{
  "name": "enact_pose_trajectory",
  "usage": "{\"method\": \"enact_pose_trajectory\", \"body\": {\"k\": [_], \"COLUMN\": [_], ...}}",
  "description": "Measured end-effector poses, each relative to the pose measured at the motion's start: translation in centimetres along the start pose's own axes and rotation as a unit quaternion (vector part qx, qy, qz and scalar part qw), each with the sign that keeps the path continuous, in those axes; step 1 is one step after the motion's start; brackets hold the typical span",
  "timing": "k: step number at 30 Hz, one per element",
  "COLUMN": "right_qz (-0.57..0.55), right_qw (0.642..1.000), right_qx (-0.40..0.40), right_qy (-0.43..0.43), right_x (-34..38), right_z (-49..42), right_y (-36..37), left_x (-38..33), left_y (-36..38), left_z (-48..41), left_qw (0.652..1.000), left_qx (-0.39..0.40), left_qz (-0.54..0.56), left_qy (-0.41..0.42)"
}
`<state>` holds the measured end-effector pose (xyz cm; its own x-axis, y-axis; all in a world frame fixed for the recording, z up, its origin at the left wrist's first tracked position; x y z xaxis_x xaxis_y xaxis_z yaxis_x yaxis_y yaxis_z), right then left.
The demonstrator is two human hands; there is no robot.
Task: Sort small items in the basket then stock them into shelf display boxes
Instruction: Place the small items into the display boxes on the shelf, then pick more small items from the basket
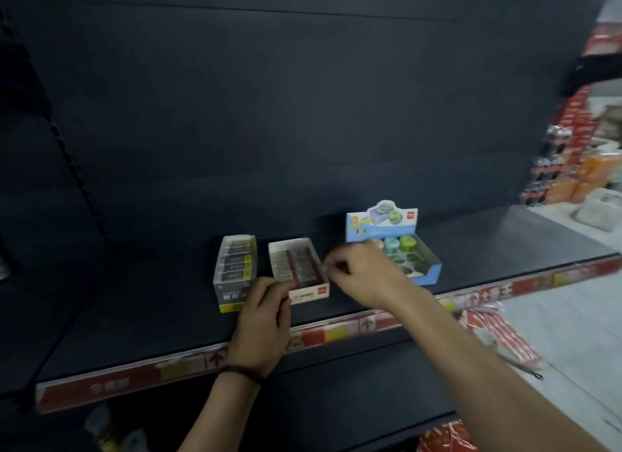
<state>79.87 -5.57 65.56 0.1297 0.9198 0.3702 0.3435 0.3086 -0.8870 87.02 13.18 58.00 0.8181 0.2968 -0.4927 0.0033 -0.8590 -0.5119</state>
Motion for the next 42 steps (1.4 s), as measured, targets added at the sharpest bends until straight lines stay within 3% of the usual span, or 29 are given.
{"method": "enact_pose_trajectory", "body": {"k": [3, 5, 7, 10, 14, 18, 24, 28, 31, 35, 39, 42], "right_qz": [-0.095, -0.094, -0.079, -0.068, -0.065, -0.064, -0.109, -0.205, -0.257, -0.310, -0.358, -0.340], "right_qw": [0.987, 0.975, 0.960, 0.926, 0.841, 0.750, 0.595, 0.505, 0.459, 0.420, 0.378, 0.369], "right_qx": [-0.124, -0.169, -0.173, -0.130, -0.120, -0.108, -0.168, -0.166, -0.164, -0.143, -0.140, -0.129], "right_qy": [0.047, 0.111, 0.207, 0.349, 0.524, 0.649, 0.778, 0.822, 0.834, 0.841, 0.842, 0.856], "right_x": [-2.7, -5.3, -7.9, -10.6, -11.8, -11.0, -10.7, -13.2, -16.1, -20.9, -28.3, -34.4], "right_z": [7.6, 13.7, 20.8, 32.8, 50.2, 66.0, 85.6, 95.8, 101.1, 105.5, 109.6, 111.6], "right_y": [-2.3, -2.6, -1.9, 0.1, 1.5, 2.5, 5.9, 11.8, 17.5, 25.9, 38.8, 48.1], "left_x": [-3.7, -6.9, -10.2, -15.1, -22.1, -28.1, -35.5, -39.8, -41.4, -41.7, -40.3, -38.1], "left_y": [-0.9, 0.4, 3.8, 9.9, 16.0, 18.5, 23.4, 27.7, 32.2, 39.1, 47.8, 54.0], "left_z": [1.8, 3.5, 6.4, 13.0, 24.3, 34.7, 47.5, 55.8, 62.3, 71.1, 81.0, 87.2], "left_qw": [0.997, 0.995, 0.987, 0.947, 0.848, 0.745, 0.630, 0.578, 0.550, 0.543, 0.577, 0.625], "left_qx": [-0.068, -0.040, 0.058, 0.245, 0.449, 0.576, 0.687, 0.741, 0.766, 0.775, 0.767, 0.740], "left_qz": [0.038, 0.075, 0.111, 0.143, 0.165, 0.168, 0.123, 0.079, 0.048, 0.029, 0.053, 0.050], "left_qy": [0.030, 0.060, 0.101, 0.149, 0.229, 0.293, 0.340, 0.333, 0.328, 0.321, 0.277, 0.244]}}
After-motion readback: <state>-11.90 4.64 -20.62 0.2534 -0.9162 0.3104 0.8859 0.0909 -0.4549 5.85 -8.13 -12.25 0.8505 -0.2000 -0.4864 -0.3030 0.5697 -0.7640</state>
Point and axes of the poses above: each hand's wrist, its own z-axis away from the middle knuckle, its own y-axis out of the palm, x = y × z, the point moved 6 cm from there along -z, towards the middle knuckle, and after that the axes turned 3 degrees about -x, right-handed, at the moved point
